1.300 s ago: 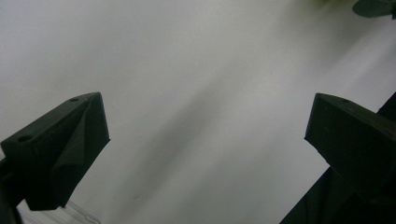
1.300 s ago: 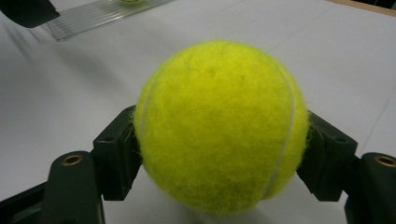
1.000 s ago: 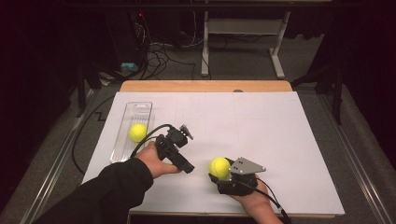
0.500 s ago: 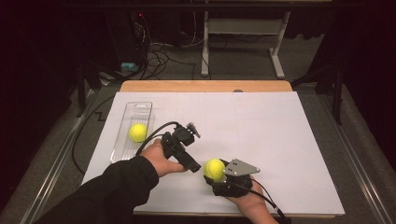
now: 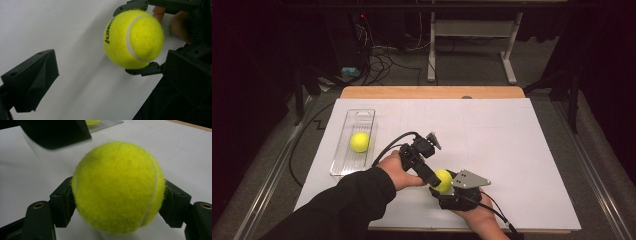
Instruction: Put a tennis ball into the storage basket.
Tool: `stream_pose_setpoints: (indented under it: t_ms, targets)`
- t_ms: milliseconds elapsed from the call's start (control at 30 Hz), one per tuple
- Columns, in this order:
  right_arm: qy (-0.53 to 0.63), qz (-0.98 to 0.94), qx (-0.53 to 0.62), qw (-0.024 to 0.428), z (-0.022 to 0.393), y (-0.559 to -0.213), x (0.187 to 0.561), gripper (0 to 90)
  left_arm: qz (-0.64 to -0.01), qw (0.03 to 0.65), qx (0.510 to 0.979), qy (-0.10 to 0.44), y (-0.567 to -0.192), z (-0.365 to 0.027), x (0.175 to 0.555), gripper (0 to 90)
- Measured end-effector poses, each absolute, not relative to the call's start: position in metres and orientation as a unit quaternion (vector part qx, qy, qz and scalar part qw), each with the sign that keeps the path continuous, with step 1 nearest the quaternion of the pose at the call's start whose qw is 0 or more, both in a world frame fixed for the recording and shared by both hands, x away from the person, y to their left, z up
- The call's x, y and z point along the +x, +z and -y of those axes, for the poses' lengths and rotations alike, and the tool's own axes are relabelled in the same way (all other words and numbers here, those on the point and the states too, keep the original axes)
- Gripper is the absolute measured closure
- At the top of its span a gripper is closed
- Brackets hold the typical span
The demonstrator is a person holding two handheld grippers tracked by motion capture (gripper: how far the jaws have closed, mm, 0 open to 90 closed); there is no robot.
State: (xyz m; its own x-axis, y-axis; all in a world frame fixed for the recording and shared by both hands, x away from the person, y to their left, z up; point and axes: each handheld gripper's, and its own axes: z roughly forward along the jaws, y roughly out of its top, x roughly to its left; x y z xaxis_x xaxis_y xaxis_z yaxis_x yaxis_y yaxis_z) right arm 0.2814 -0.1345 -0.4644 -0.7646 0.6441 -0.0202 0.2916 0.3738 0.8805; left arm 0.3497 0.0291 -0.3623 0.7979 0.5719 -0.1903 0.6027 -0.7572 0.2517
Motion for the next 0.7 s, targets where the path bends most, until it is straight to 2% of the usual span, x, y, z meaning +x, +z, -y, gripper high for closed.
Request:
stream_pose_setpoints:
  t_ms: [300,533,567,700]
  targets:
    - [0.487,-0.804,0.288,0.184,0.134,-0.462,0.280,26.6,-0.316,0.153,0.933,-0.083,-0.379,-0.013,0.353,5.8]
    - [0.492,-0.801,0.285,0.191,0.135,-0.460,0.280,26.5,-0.306,0.142,0.936,-0.102,-0.388,-0.004,0.353,18.2]
    - [0.492,-0.799,0.289,0.190,0.135,-0.460,0.280,26.5,-0.304,0.142,0.936,-0.103,-0.388,-0.004,0.353,23.3]
    - [0.491,-0.800,0.287,0.192,0.136,-0.460,0.281,26.4,-0.303,0.144,0.936,-0.106,-0.388,-0.003,0.353,25.8]
